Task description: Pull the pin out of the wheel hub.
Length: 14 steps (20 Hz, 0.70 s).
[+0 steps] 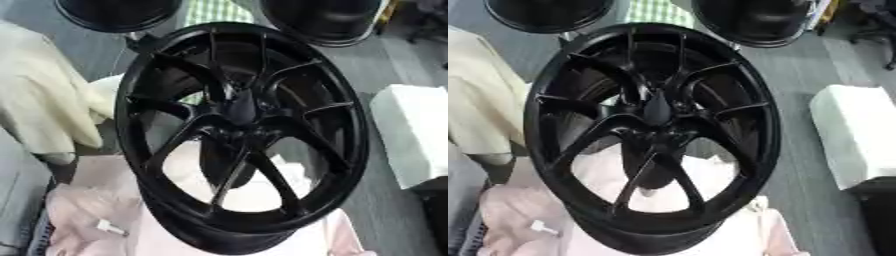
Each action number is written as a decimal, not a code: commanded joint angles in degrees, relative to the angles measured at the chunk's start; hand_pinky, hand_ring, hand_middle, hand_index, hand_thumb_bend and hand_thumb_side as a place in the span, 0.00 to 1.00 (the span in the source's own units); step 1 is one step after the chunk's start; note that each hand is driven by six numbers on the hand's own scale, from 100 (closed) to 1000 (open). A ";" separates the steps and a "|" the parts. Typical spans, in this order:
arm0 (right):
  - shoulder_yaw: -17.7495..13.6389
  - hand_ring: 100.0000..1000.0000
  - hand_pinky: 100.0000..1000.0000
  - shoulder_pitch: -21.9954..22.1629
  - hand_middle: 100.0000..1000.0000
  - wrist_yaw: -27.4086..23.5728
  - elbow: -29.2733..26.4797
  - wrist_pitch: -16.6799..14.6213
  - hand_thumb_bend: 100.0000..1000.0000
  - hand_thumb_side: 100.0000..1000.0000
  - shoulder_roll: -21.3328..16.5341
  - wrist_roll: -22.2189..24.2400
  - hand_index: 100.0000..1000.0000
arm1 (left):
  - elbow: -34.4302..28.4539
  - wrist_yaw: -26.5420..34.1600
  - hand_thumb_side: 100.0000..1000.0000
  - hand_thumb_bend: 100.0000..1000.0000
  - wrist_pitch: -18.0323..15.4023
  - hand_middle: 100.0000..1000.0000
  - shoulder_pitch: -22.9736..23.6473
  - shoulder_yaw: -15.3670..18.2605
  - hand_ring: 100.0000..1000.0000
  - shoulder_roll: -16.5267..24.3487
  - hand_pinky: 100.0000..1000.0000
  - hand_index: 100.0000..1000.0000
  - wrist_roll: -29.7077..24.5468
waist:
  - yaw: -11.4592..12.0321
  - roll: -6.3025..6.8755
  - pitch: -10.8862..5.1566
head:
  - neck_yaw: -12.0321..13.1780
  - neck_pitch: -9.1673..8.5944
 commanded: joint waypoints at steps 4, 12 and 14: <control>-9.43 0.52 0.60 14.24 0.16 9.71 -6.11 -8.59 0.18 0.00 -6.22 -7.70 0.40 | -1.64 -0.16 0.80 0.00 -0.86 0.49 -1.13 1.39 0.56 1.31 0.45 0.59 1.12 | 0.15 1.94 0.95 | 1.99 0.30; -13.14 0.84 0.78 23.24 0.77 24.15 -10.40 -18.44 0.27 0.55 -2.03 -8.77 0.90 | -2.00 -0.25 0.80 0.00 -1.28 0.49 -2.16 1.30 0.56 0.84 0.45 0.59 1.31 | 0.06 3.65 3.01 | 3.24 -0.39; -13.81 0.84 0.78 23.54 0.78 23.73 -11.32 -18.35 0.22 0.59 -1.34 -10.26 0.90 | -2.07 -0.22 0.81 0.00 -1.26 0.49 -2.37 1.26 0.56 0.78 0.45 0.59 1.27 | 0.08 3.69 3.19 | 3.26 -0.52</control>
